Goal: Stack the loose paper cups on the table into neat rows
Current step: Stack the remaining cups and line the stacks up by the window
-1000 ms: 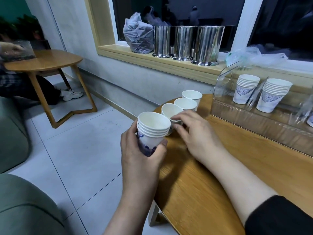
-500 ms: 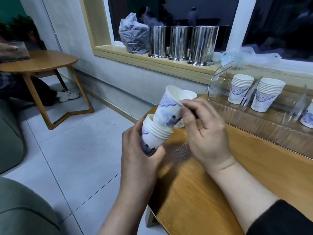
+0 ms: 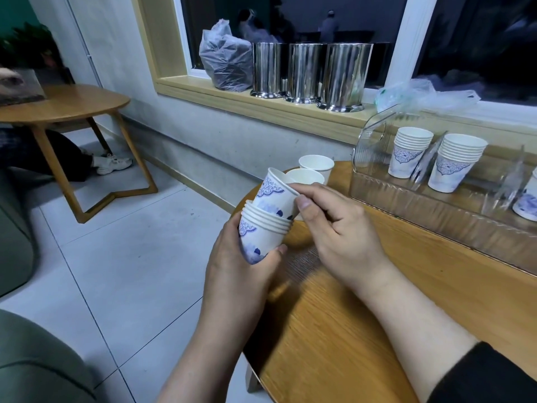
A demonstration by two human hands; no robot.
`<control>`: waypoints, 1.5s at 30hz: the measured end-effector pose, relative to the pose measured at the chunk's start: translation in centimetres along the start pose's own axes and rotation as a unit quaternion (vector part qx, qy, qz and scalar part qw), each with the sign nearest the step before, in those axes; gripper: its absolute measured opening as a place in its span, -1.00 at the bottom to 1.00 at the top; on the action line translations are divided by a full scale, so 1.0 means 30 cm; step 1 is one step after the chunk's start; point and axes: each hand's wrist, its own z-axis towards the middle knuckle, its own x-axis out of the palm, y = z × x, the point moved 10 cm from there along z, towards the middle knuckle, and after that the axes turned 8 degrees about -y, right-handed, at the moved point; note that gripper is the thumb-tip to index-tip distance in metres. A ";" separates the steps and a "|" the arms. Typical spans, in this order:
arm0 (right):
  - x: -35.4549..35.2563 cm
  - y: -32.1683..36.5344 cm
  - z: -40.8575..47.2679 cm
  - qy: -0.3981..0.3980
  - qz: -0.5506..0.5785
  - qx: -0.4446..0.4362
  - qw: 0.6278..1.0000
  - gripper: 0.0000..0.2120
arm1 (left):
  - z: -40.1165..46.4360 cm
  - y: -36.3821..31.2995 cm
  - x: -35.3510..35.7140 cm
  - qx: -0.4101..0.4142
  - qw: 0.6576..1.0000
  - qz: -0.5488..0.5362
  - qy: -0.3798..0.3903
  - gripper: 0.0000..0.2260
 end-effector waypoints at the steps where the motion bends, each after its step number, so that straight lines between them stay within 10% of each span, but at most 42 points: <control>1: 0.001 -0.001 0.001 0.003 0.005 0.002 1.000 -0.76 | 0.004 -0.004 0.004 0.001 1.000 -0.003 0.002 -0.47; 14: -0.077 -0.071 0.054 -0.080 -0.102 -0.038 0.991 -0.72 | 0.113 -0.006 0.116 0.002 0.997 -0.066 0.042 -0.49; 20: -0.002 -0.299 0.073 0.055 -0.205 0.042 0.976 -0.78 | 0.162 0.039 0.145 -0.020 0.999 -0.030 0.023 -0.49; 28: -0.210 -0.076 0.077 -0.231 -0.139 -0.074 0.960 -0.87 | 0.172 0.054 0.130 -0.010 1.000 0.004 0.002 -0.45; 37: -0.025 -0.098 0.079 -0.035 -0.072 -0.073 0.994 -0.73 | 0.191 0.034 0.169 0.032 0.999 0.024 0.026 -0.45; 45: -0.090 -0.351 0.129 -0.066 -0.182 0.073 0.978 -0.66 | 0.224 0.052 0.202 0.016 0.999 0.029 0.038 -0.46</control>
